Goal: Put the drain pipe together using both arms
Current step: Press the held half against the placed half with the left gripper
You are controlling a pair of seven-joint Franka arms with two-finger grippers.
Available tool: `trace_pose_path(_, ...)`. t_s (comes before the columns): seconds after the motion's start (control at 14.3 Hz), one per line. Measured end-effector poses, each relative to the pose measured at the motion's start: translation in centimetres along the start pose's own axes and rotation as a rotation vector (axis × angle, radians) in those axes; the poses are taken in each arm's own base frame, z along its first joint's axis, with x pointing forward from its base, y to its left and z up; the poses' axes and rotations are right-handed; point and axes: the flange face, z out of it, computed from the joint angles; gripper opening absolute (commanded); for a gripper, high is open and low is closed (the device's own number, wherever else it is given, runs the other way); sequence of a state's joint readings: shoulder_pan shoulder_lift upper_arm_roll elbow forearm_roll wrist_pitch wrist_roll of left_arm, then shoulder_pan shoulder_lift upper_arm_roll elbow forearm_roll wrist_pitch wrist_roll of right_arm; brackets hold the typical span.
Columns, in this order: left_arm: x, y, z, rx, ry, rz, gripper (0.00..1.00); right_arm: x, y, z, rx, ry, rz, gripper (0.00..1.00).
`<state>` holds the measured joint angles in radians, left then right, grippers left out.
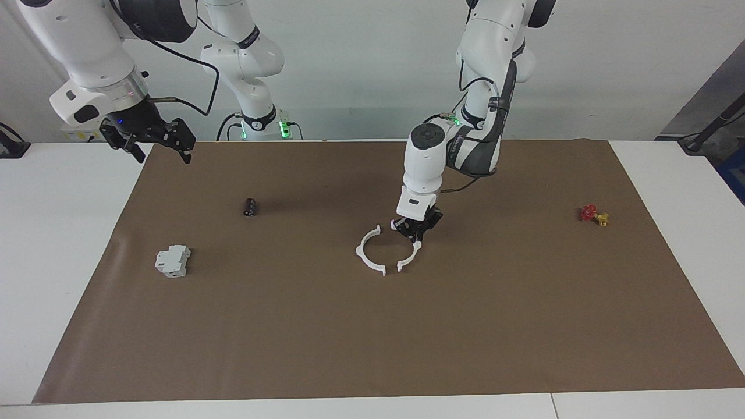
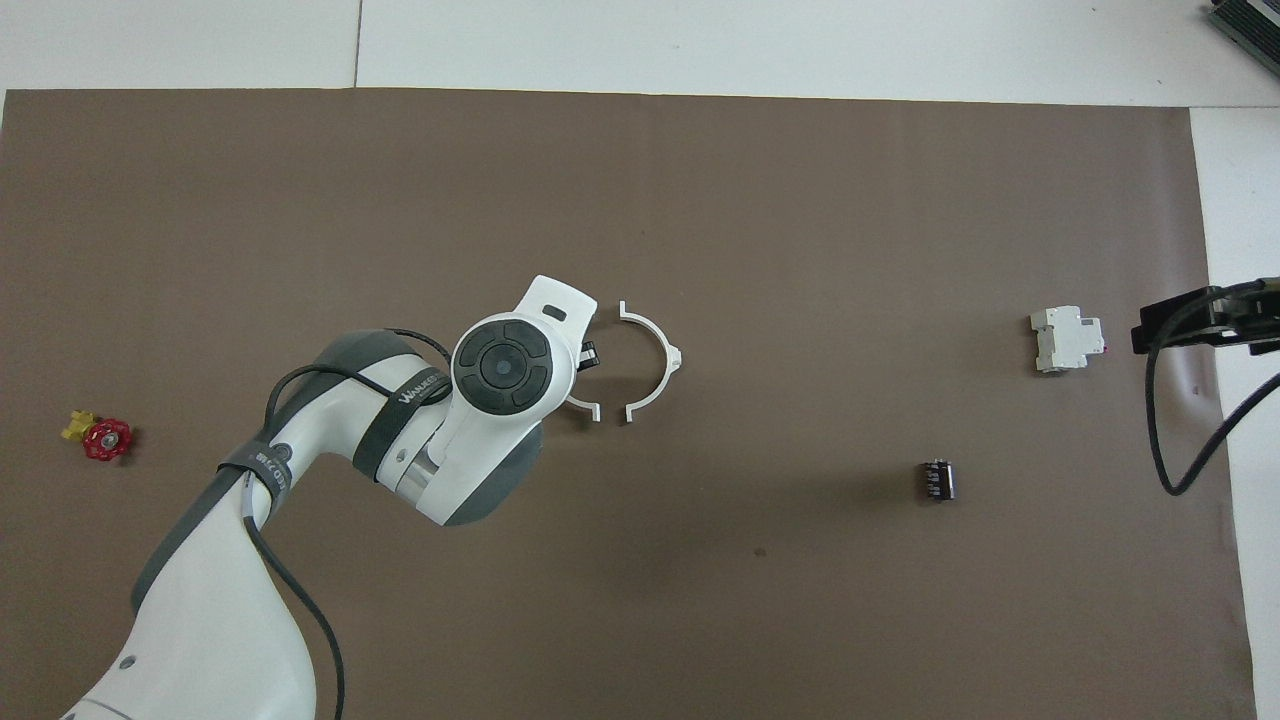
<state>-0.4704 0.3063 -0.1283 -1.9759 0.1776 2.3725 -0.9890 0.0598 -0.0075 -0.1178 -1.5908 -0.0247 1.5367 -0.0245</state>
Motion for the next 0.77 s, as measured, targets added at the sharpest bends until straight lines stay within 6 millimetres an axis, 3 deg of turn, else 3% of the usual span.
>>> trace_pose_path(0.35,-0.2,0.1,0.7,0.005,-0.007,-0.081,0.0,0.0,0.0,0.0,0.0,0.0,0.0,1.0)
trace_pose_path(0.77,-2.2,1.6,1.4,0.01,-0.017,-0.093,0.0,0.0,0.0,0.0,0.0,0.0,0.0,1.0)
